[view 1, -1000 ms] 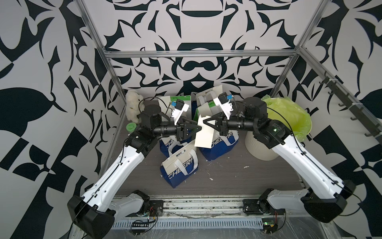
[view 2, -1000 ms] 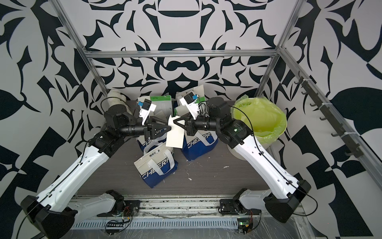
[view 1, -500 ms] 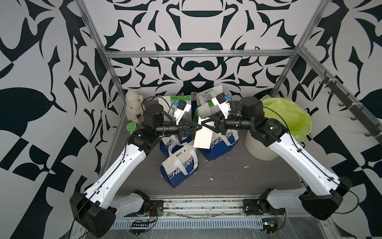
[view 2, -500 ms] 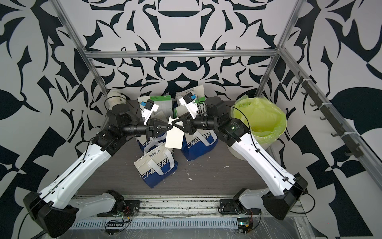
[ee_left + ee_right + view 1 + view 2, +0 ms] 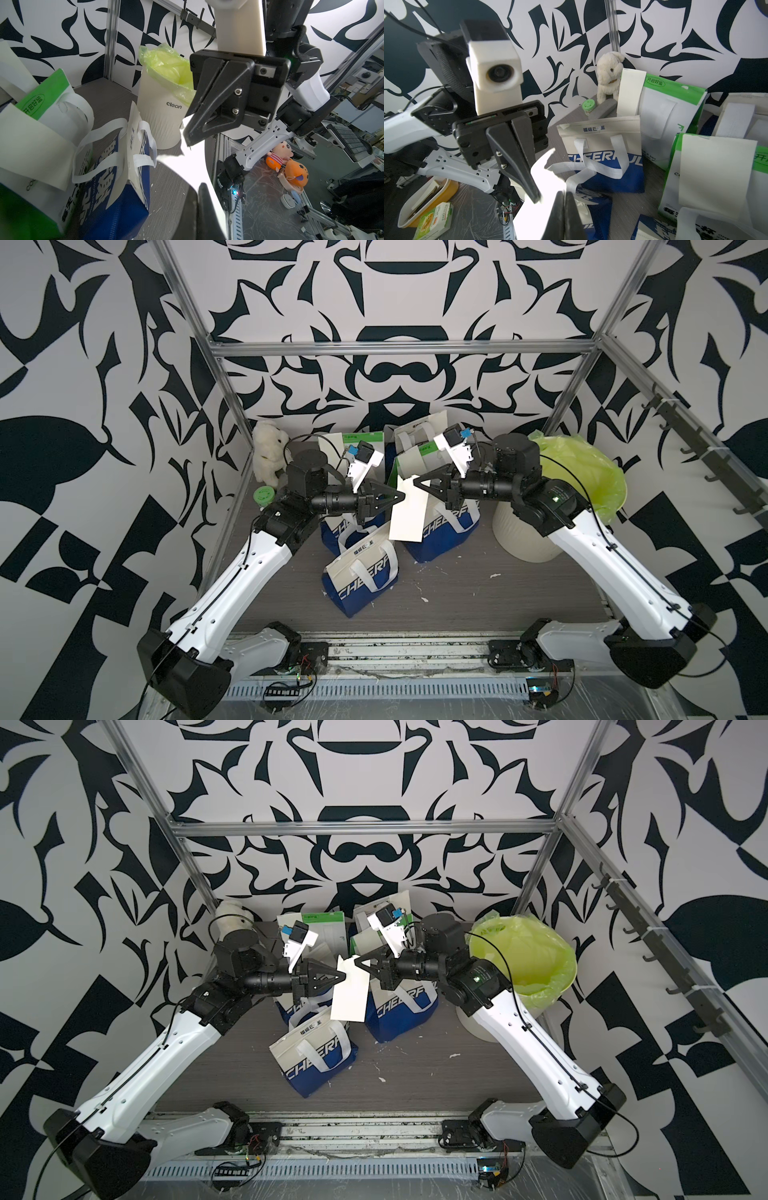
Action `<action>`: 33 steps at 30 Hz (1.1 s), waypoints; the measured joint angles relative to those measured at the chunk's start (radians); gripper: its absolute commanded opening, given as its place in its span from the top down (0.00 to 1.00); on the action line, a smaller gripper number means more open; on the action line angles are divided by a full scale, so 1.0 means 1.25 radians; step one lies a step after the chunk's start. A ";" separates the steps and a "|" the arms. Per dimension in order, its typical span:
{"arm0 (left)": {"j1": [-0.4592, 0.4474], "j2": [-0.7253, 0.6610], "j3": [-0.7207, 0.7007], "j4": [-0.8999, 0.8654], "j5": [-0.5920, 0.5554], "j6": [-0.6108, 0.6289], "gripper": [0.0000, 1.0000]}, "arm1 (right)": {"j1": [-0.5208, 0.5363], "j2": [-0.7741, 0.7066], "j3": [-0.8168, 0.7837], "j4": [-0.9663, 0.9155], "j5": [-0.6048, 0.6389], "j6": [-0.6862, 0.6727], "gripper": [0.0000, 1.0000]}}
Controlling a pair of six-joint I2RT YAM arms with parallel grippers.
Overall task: Shred takeout receipts and throw away
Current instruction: Shred the takeout receipt.
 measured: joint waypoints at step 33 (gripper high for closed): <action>-0.014 0.023 0.012 0.037 -0.019 -0.045 0.85 | 0.000 -0.025 -0.042 0.001 -0.049 0.021 1.00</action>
